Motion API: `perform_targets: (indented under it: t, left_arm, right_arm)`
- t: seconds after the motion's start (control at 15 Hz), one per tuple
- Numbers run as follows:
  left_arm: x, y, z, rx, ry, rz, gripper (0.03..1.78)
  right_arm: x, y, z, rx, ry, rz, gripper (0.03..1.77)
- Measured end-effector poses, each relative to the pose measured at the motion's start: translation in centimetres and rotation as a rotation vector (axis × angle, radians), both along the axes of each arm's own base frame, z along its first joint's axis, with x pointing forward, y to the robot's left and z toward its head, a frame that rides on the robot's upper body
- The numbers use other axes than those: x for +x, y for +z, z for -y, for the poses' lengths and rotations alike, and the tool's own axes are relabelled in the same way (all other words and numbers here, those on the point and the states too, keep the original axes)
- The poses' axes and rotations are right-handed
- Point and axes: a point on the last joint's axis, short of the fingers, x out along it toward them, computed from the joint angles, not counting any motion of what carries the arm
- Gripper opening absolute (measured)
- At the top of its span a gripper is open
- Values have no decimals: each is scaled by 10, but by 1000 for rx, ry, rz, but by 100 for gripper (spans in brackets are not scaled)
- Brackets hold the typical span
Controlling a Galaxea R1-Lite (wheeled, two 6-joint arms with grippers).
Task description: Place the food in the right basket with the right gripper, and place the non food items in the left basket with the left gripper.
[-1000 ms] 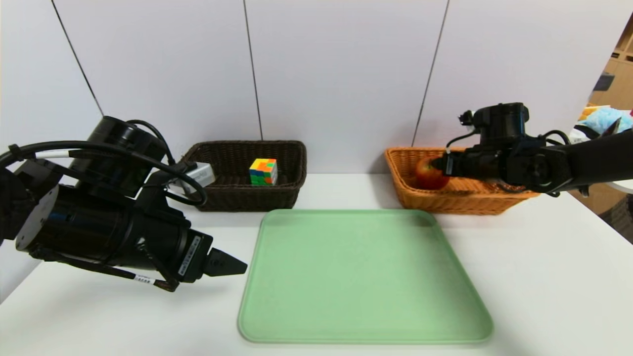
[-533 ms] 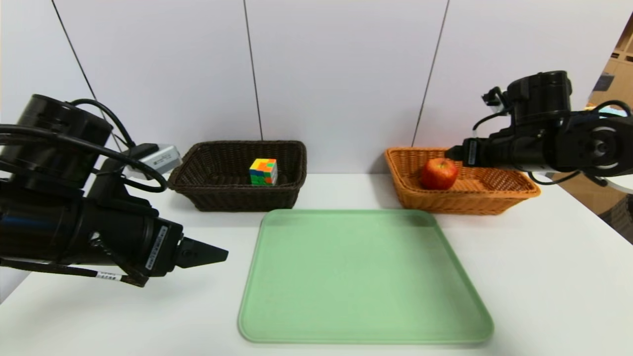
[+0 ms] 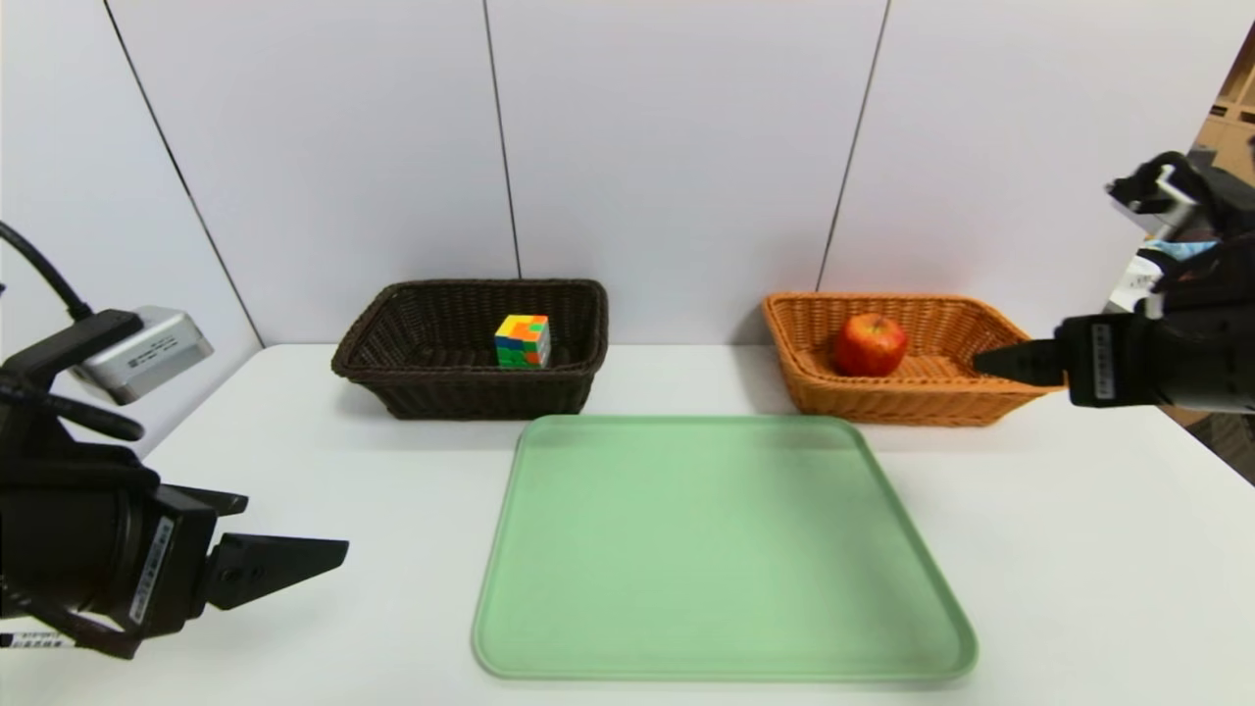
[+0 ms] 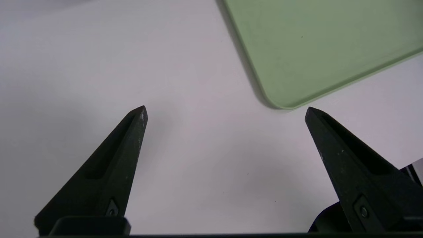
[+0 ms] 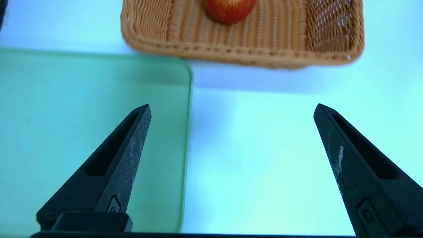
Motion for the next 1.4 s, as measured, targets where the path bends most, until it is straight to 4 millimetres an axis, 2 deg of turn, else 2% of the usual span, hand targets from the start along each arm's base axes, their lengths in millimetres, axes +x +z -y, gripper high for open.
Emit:
perform_targets:
  t: [0.27,0.53,1.13,1.4]
  left_arm:
    - [-27,-15,-11,57,80,19,169]
    - [-52,-25,-20,68,116,61,169]
    - [-94,-62,-42,97,268,211,169]
    - [-109,-78,-45,105,298,252,169]
  right_arm:
    - [-72,-11,19,-2,-4,1,169]
    - [-117,-19,31,12,-3,42,169]
    - [-169,-34,48,67,-70,145,169]
    - [-188,-39,52,74,-125,200,169]
